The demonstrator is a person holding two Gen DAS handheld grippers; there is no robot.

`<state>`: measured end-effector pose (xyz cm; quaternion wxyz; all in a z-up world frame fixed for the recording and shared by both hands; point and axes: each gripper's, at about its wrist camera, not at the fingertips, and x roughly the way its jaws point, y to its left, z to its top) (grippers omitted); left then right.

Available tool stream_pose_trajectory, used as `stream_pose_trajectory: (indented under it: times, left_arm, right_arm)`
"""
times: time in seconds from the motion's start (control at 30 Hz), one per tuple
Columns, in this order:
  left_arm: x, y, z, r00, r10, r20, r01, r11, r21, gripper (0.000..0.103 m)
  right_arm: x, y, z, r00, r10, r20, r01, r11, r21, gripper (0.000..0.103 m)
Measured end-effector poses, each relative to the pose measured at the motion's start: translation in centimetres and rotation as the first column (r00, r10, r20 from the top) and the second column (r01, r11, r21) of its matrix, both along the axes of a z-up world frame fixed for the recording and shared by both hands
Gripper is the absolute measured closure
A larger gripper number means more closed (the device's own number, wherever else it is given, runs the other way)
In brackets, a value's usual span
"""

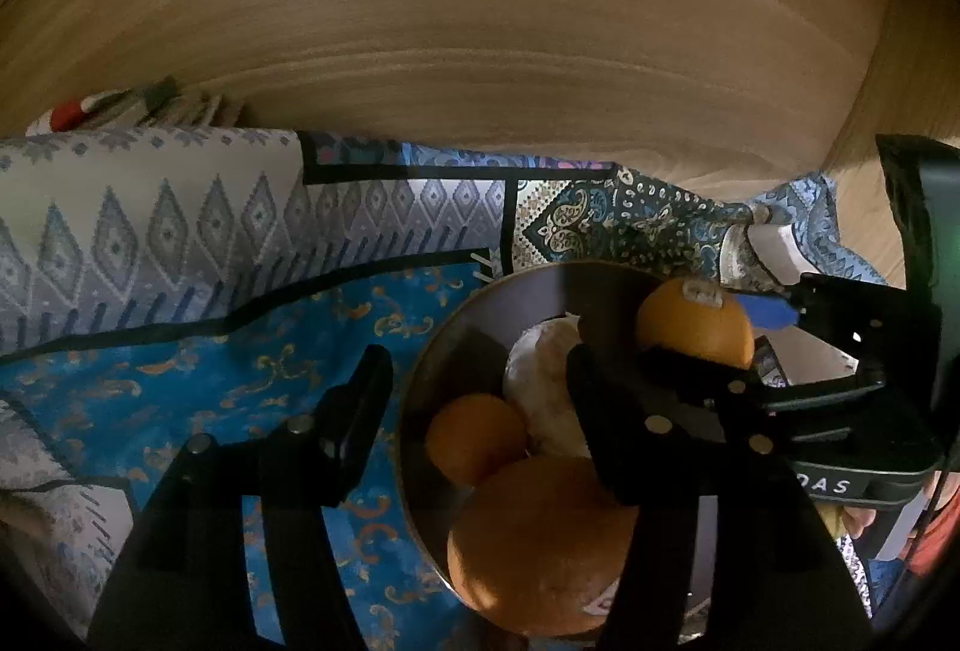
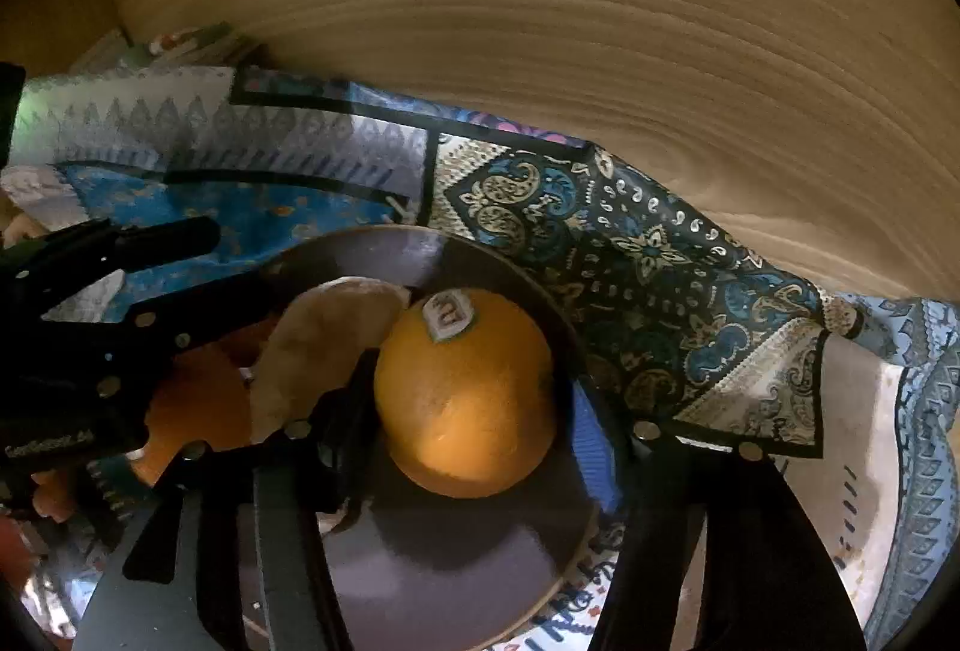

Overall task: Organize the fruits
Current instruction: 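Carry the stickered orange onto the plate with the right tool while the left tool sets the mandarin there, then grasp the pale yellow squash with the left tool while the right tool grasps the yellow zucchini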

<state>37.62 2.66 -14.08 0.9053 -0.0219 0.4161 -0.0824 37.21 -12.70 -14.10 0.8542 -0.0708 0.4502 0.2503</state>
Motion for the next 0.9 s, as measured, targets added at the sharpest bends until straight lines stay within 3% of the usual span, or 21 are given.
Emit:
stream_pose_trajectory:
  times: [0.07,0.1,0.2,0.53,0.87,0.9]
  left_arm:
    - [-0.5,0.1,0.5,1.000,0.003,0.017,-0.003,1.000,0.003,0.043]
    - [-1.0,0.2,0.9,1.000,0.004,0.029,-0.004,1.000,0.006,0.042]
    - [-2.2,0.5,2.0,0.998,0.010,0.062,-0.010,1.000,0.004,0.037]
    - [-7.0,1.3,4.3,0.993,0.010,0.119,-0.011,1.000,0.001,0.034]
    - [-12.6,1.2,3.5,0.994,-0.016,0.105,0.015,1.000,0.014,0.033]
    - [-13.2,1.0,3.1,0.995,-0.023,0.098,0.021,1.000,0.014,0.026]
  right_arm:
    - [-0.6,0.1,0.6,1.000,0.001,0.031,-0.001,1.000,-0.012,0.024]
    - [-0.8,0.1,0.9,0.999,0.004,0.045,-0.003,1.000,-0.014,0.022]
    - [-1.8,0.1,1.7,0.998,0.010,0.070,-0.009,1.000,-0.014,0.022]
    - [-5.8,-2.6,5.2,0.988,-0.012,0.154,0.006,0.999,0.040,0.020]
    - [-10.3,-5.9,4.8,0.983,-0.049,0.177,0.046,0.999,0.019,0.020]
    - [-10.7,-6.1,4.4,0.983,-0.051,0.174,0.049,0.999,0.015,0.019]
